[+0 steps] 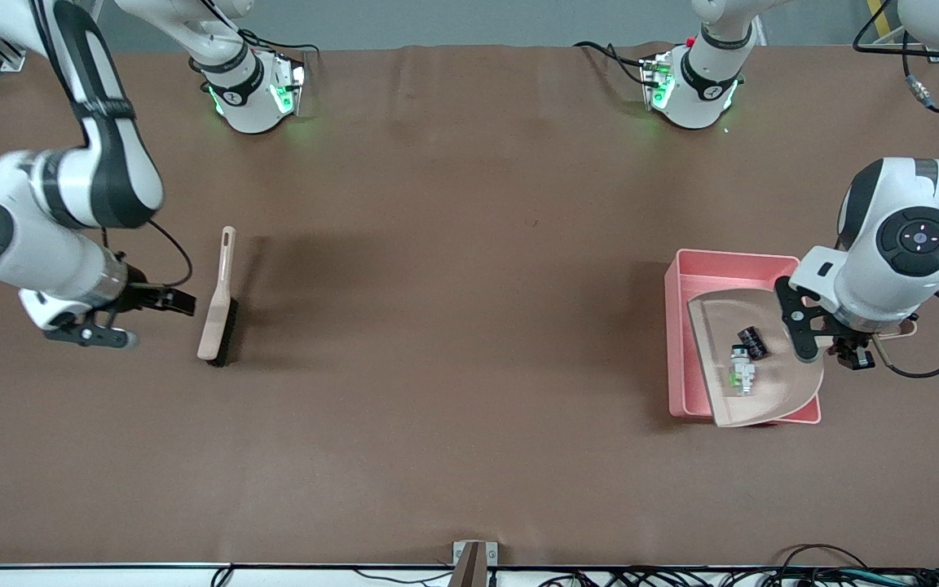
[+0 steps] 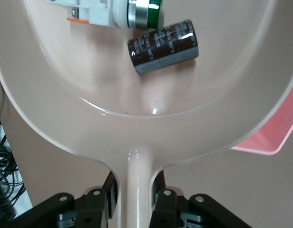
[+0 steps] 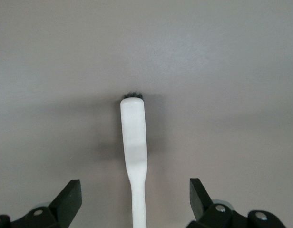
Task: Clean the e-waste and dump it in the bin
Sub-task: 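Tilt the dustpan to dump the e-waste into the bin while the right lowers the brush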
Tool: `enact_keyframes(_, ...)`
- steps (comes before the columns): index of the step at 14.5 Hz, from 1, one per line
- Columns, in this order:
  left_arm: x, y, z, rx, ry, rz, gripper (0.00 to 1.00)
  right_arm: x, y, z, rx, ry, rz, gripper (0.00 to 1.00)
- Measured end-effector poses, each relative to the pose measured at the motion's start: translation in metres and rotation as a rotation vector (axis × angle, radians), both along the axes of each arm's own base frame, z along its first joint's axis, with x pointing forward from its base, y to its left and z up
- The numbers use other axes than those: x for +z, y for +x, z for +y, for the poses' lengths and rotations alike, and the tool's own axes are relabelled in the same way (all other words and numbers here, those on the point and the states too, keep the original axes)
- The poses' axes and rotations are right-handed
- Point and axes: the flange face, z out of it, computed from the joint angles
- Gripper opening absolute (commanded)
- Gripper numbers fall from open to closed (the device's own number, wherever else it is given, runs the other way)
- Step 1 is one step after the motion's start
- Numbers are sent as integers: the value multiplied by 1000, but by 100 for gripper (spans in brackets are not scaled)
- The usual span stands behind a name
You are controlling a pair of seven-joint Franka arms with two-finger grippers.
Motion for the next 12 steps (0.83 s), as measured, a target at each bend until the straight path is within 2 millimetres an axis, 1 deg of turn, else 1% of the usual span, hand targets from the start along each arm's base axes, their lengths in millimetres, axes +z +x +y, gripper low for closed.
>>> enact_keyframes(2,-6,-6,19,-27,-9,0,0,52,-15,-1,14,-4,-10,100)
enact_keyframes(3,-10,-9,29,-48,-14,4,0,74,-22,-2,17,-5,-17,100)
enact_keyframes(5,-17,-14,43,-100,-11,26,0,111,-34,-3,19,-7,-20,100)
enact_keyframes(6,-19,-16,47,-125,-7,40,0,131,-38,-3,21,-8,-17,100)
enact_keyframes(9,-21,-16,57,-172,22,65,0,199,-39,-3,22,-10,-39,100)
enact_keyframes(10,-22,-16,59,-190,45,69,0,216,-40,-5,18,-10,-50,100)
enact_keyframes(11,-22,-16,60,-210,76,72,0,228,-42,-10,19,-10,-57,100)
enact_keyframes(12,-23,-17,59,-229,102,76,0,234,-44,-16,28,-9,-53,100)
